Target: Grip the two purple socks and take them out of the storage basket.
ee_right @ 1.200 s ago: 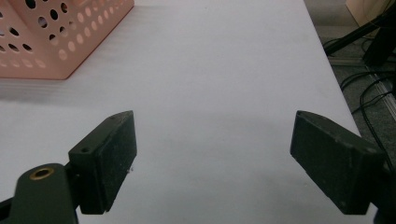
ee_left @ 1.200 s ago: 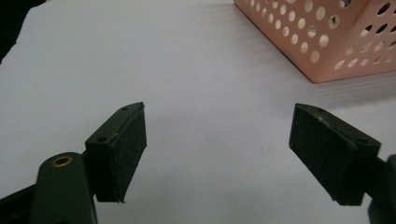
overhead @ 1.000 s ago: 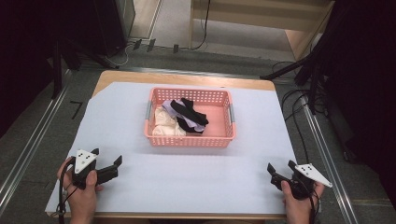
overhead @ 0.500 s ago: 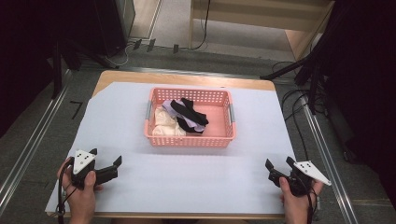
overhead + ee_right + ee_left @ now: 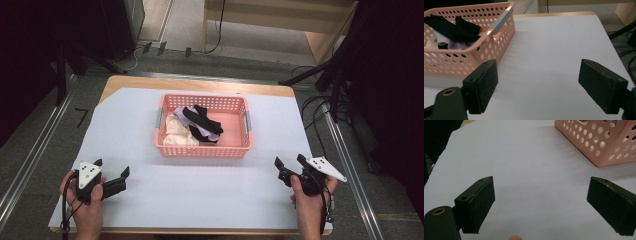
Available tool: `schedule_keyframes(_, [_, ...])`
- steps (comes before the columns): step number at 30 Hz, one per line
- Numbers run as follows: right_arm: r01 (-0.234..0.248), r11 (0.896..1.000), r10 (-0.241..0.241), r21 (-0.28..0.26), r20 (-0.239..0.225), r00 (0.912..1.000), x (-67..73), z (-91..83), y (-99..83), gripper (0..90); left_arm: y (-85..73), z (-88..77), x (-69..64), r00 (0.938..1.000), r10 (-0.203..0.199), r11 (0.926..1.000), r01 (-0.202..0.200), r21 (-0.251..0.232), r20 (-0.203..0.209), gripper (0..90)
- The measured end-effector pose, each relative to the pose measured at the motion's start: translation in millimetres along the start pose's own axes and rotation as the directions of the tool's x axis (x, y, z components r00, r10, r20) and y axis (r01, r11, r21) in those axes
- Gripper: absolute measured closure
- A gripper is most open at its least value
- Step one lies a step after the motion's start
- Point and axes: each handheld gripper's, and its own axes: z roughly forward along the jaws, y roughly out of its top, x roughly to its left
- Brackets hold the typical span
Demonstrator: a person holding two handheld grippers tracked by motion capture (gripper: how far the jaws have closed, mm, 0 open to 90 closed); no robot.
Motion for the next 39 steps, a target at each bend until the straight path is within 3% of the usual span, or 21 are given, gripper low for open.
schedule_keyframes(2, [0.001,1.000,-0.001,0.002,0.002,1.0000,4.6,3.9,5.7,13.3,-0.1,0.2,-1.1,0.9999,0.011,0.9999,-0.011,-0.002,0.007,8.7])
schedule_keyframes(4, [-0.011,1.000,0.011,0.007,0.035,0.9993,11.8,11.0,12.8,12.3,-0.1,0.1,-0.8,0.9999,0.011,0.9999,-0.011,0.000,0.009,8.7])
schedule_keyframes(13, [-0.006,1.000,0.006,-0.005,-0.004,1.0000,33.6,28.0,32.0,11.5,0.7,1.8,-0.7,0.9999,0.011,0.9997,-0.011,0.020,-0.006,8.7])
schedule_keyframes(14, [-0.008,1.000,0.007,-0.024,-0.020,0.9998,43.0,32.0,40.2,11.4,0.7,2.1,-1.3,0.9999,0.011,0.9997,-0.011,0.019,-0.006,8.7])
schedule_keyframes(16, [-0.003,1.000,0.003,-0.026,-0.028,0.9996,46.8,33.4,42.8,11.4,0.7,2.1,-2.1,0.9998,0.016,0.9997,-0.016,0.020,-0.010,8.7])
schedule_keyframes(20, [0.023,0.999,-0.024,-0.025,-0.063,0.9977,70.5,46.4,56.1,9.4,0.9,2.5,-1.5,0.9998,0.018,0.9996,-0.018,0.023,-0.006,8.8])
schedule_keyframes(29, [0.027,1.000,-0.026,0.005,-0.120,0.9924,97.5,74.1,62.8,8.7,1.3,3.4,-2.1,0.9998,0.020,0.9992,-0.020,0.035,-0.006,8.9])
schedule_keyframes(33, [0.057,0.998,-0.053,0.026,-0.130,0.9901,109.6,84.0,62.9,9.1,1.4,3.8,-2.2,0.9997,0.023,0.9989,-0.023,0.040,-0.008,8.9])
schedule_keyframes(35, [0.081,0.996,-0.073,0.047,-0.155,0.9852,121.5,93.8,61.8,11.3,1.6,3.7,-2.3,0.9996,0.026,0.9986,-0.026,0.045,-0.009,8.9])
schedule_keyframes(39, [0.092,0.993,-0.077,0.070,-0.193,0.9781,132.0,103.1,61.0,14.6,1.6,4.0,-2.2,0.9995,0.029,0.9985,-0.029,0.046,-0.006,8.9])
